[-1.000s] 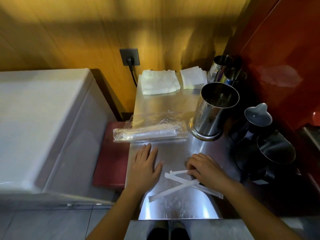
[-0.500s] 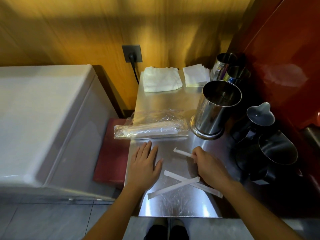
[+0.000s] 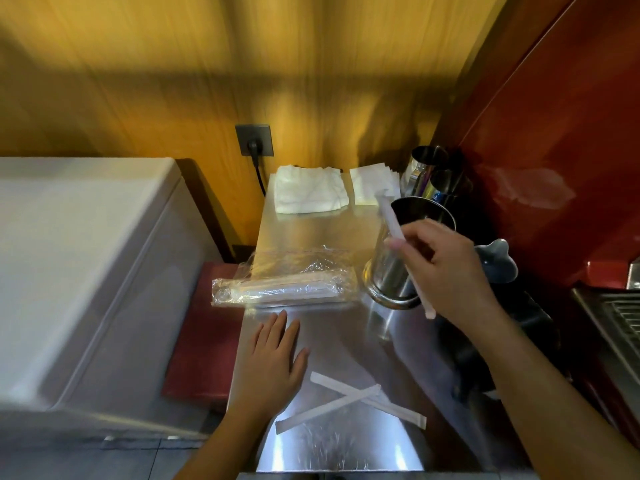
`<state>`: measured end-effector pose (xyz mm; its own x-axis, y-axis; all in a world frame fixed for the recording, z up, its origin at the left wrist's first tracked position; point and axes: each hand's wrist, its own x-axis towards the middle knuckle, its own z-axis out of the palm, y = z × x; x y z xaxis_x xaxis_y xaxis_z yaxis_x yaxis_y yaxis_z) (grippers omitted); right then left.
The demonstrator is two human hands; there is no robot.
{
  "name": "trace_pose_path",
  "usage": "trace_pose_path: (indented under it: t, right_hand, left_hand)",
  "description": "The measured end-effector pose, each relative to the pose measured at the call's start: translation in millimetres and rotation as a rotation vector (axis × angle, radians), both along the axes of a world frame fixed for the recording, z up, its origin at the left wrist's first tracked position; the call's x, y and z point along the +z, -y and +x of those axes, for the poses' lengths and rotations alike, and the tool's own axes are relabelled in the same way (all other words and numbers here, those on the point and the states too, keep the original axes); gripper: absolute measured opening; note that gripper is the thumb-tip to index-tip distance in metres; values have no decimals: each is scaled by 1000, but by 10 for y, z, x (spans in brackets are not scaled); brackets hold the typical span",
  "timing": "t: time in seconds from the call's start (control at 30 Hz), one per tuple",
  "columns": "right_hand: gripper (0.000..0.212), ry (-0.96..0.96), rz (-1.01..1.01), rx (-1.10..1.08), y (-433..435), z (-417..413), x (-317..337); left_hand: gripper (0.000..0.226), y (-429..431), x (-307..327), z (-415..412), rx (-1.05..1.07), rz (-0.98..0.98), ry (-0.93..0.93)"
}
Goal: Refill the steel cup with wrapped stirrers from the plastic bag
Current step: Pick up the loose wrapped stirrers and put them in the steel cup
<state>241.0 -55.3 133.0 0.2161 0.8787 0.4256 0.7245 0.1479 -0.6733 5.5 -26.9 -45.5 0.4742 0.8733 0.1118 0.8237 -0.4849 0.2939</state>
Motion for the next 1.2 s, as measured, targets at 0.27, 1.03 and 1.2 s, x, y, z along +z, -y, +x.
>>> trace_pose_path:
  t: [0.27, 1.03, 1.2]
  right_hand:
    - [19, -19, 164, -248, -302, 375, 248]
    - [4, 487, -470, 506, 207, -424, -697]
    - [19, 676, -644, 737, 414, -706, -1143]
  left_hand:
    - [53, 12, 25, 8, 3, 4, -19]
    - [48, 33, 70, 33, -6, 56, 24]
    - [44, 43, 92, 29, -11, 82, 32]
